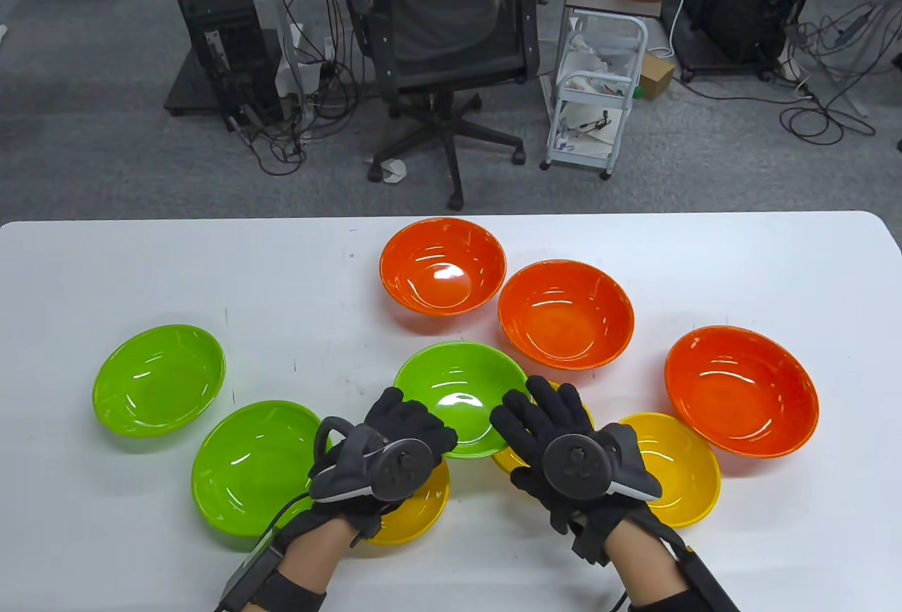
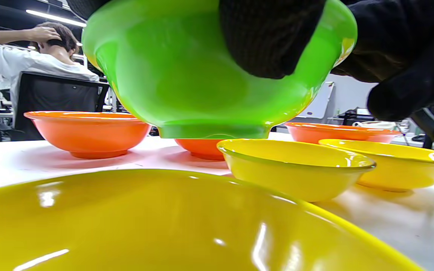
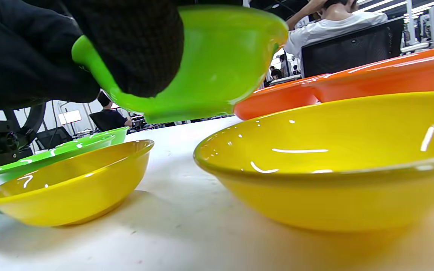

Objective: Nest bowls by size, largest on bottom, smallest on top

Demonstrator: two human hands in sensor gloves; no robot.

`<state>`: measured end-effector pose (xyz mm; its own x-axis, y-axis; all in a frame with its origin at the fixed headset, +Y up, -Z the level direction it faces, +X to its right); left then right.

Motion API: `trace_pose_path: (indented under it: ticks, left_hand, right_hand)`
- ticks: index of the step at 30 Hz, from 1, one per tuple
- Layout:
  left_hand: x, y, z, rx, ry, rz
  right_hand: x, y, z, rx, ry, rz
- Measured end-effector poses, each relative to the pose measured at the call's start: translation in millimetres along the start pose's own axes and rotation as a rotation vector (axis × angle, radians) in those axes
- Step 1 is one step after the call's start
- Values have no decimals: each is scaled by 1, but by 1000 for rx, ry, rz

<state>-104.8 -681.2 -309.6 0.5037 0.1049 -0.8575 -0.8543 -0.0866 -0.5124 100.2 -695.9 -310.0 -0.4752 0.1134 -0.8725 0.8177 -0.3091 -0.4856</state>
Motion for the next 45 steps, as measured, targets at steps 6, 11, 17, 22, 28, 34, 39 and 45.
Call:
trace_pose_path:
  ticks: [6, 11, 17, 22, 28, 34, 39, 45]
  left_hand:
    - [-4, -8, -1, -13, -19, -44]
    - [-3, -14, -1, -9, -23, -49]
    - [0, -15, -3, 5, -13, -27]
    - [2, -14, -3, -25, -12, -13]
    - [-1, 1, 8, -96, -78, 34]
    - [-6, 25, 11, -141, -66, 103]
    - [-14, 47, 9, -101, -49, 164]
    - [-28, 77, 8, -53, -39, 241]
  right_hand:
    - [0, -8, 0, -23, 19, -44]
    - [0, -11, -2, -39, 37, -74]
    - [0, -16, -9, -116, 85, -99]
    - [0, -15, -12, -146, 95, -87]
    - [0, -8, -25, -198, 142, -35]
    - [-6, 16, -52, -221, 243, 86]
    - [-15, 44, -75, -227, 324, 204]
    - [-29, 89, -94, -283, 380, 381]
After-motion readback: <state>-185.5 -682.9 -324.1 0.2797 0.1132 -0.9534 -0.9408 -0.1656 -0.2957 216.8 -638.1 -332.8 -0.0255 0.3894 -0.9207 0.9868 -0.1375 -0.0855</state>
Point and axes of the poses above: the tracker on the back of each hand, its own y axis roughly to the little-finger side, its own x axis roughly from the wrist to the fingertips, z = x × y, the point moved 2 cm from there along x, roughly from the wrist to the fingertips, and after that the axes turned 7 degrees about z, right-handed, at the moved point
